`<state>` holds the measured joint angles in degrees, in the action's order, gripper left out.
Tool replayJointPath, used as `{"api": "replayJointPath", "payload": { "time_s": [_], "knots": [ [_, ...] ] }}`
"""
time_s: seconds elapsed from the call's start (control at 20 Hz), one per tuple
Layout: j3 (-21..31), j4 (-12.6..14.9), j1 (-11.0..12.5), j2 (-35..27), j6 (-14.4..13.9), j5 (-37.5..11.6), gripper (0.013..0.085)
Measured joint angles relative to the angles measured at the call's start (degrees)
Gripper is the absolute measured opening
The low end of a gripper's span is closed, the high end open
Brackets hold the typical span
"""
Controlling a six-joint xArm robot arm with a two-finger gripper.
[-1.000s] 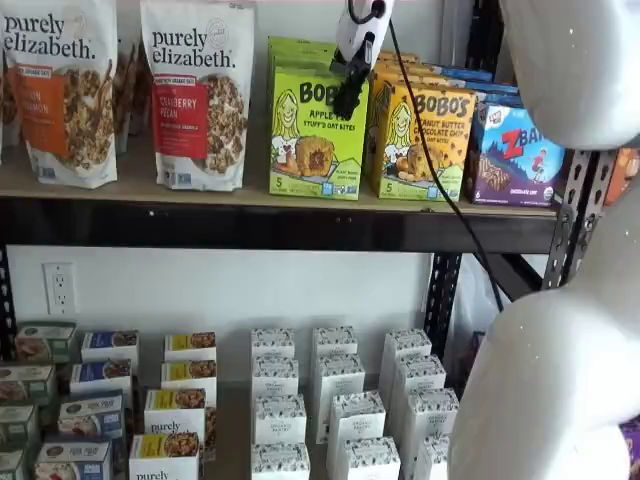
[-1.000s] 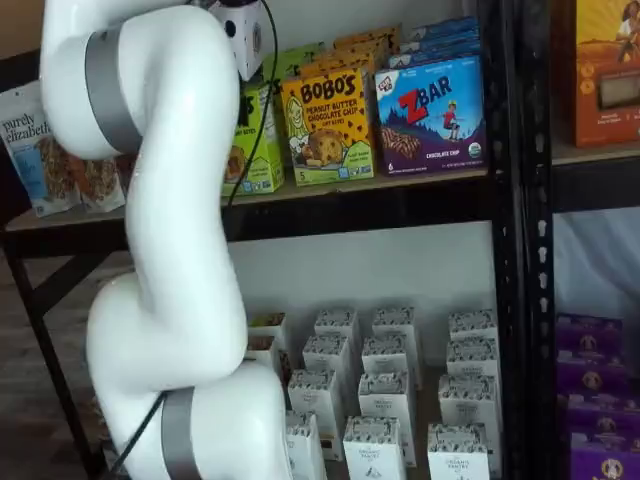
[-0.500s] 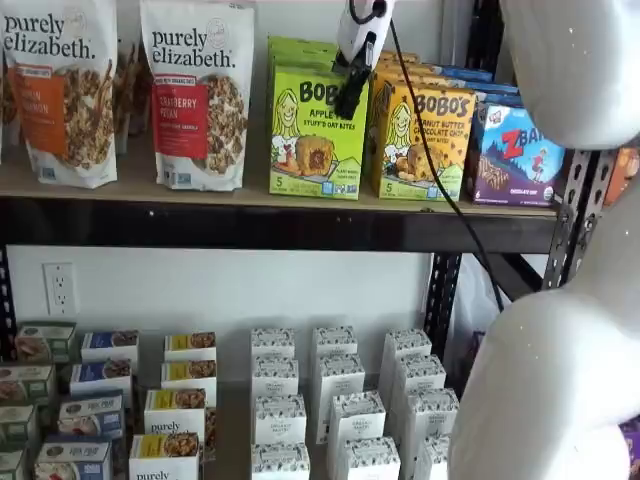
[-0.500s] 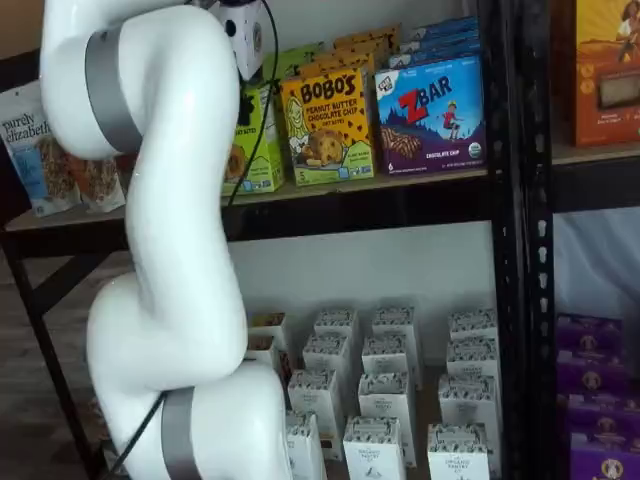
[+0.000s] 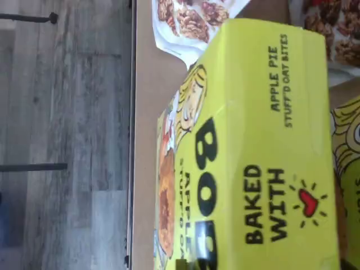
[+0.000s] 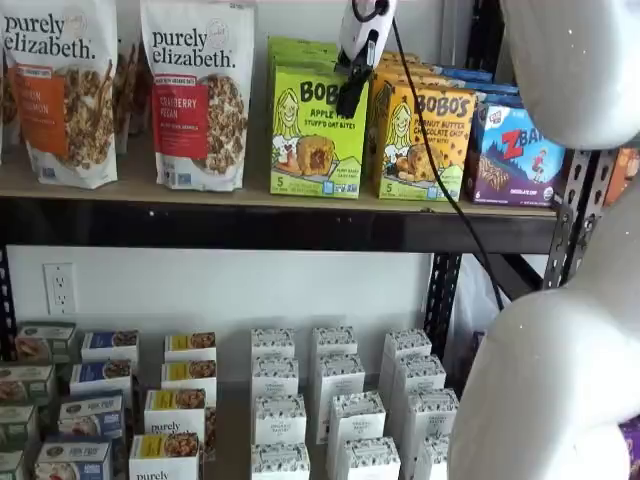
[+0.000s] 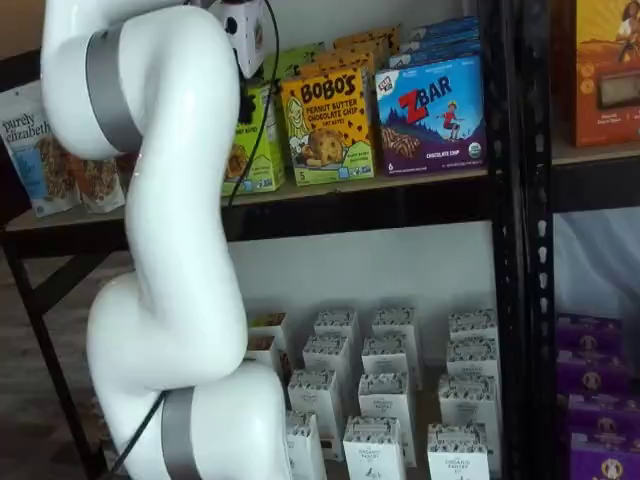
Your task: Pick the green box on the top shelf, the fourth from the left
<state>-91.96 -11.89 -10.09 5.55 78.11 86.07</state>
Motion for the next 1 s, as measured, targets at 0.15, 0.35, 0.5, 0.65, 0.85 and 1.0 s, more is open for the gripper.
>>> {"api": "replayJointPath", "payload": {
  "time_s": [0.15,0.35,0.5,0.65,0.85,1.0],
  "knots": [
    [-0.3,-0.01,-0.08,-0.12,-0.11,0.33,0.049],
    [-0.99,0.09,-0.18,-0.46,-0.25,1.27,0.049],
    [-1.11,0.13,-0.25,-0.48,-0.33,1.44,0.049],
    [-1.13,0.16,-0.29,-0.43,-0.39,1.47,0.049],
    [-0.96,0.33,-0.4,-0.27,-0.47,1.3,0.049],
    [-0.64,0.55,-0.56,-0.12,-0.57,1.05,0.049]
  ]
}}
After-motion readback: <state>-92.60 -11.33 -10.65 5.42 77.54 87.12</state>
